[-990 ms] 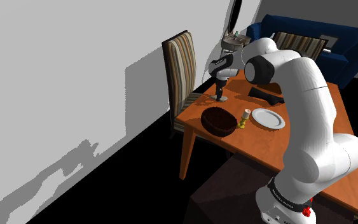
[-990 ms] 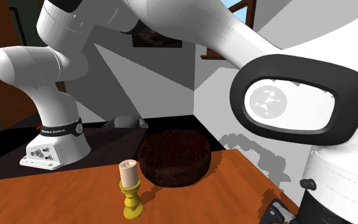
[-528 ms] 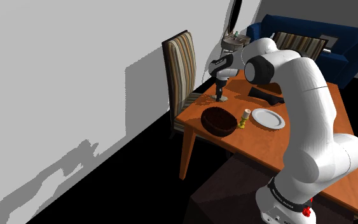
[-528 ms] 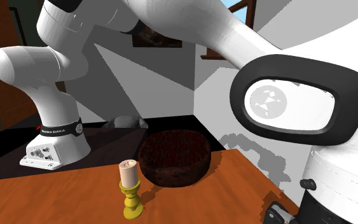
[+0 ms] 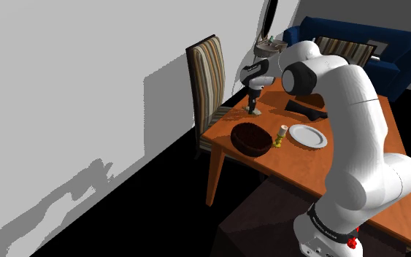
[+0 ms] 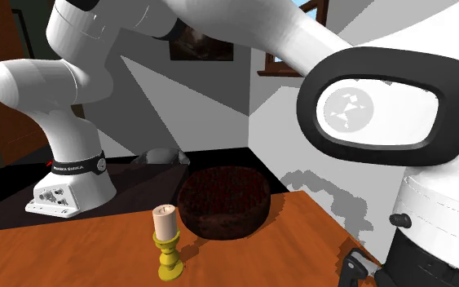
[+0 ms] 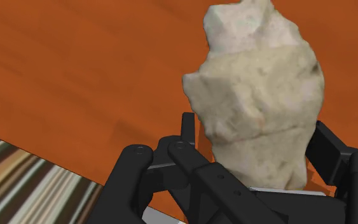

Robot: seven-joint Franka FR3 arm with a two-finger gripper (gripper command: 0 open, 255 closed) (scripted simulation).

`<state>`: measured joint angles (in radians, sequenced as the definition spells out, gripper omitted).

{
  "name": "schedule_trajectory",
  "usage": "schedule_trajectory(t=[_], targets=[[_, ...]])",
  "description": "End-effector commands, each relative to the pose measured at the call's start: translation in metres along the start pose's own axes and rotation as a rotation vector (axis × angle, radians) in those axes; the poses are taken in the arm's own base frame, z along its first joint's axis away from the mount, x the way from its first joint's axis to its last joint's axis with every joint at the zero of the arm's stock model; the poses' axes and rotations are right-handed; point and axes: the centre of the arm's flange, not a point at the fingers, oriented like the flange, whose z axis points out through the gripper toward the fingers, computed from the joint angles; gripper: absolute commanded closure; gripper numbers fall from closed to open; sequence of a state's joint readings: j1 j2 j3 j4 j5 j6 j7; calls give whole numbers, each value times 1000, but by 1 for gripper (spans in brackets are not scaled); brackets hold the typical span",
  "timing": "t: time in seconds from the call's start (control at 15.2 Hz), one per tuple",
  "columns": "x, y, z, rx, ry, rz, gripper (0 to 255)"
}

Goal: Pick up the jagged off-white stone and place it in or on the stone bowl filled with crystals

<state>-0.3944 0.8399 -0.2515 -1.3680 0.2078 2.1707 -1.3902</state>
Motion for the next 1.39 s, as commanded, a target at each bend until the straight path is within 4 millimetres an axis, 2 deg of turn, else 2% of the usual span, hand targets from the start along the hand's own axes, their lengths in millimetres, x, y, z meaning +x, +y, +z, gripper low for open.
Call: schedule_trajectory(t=[0.0,1.32], targets=[[-1,0,-11,0,0,0,255],[-2,-1,-116,0,0,0,255]])
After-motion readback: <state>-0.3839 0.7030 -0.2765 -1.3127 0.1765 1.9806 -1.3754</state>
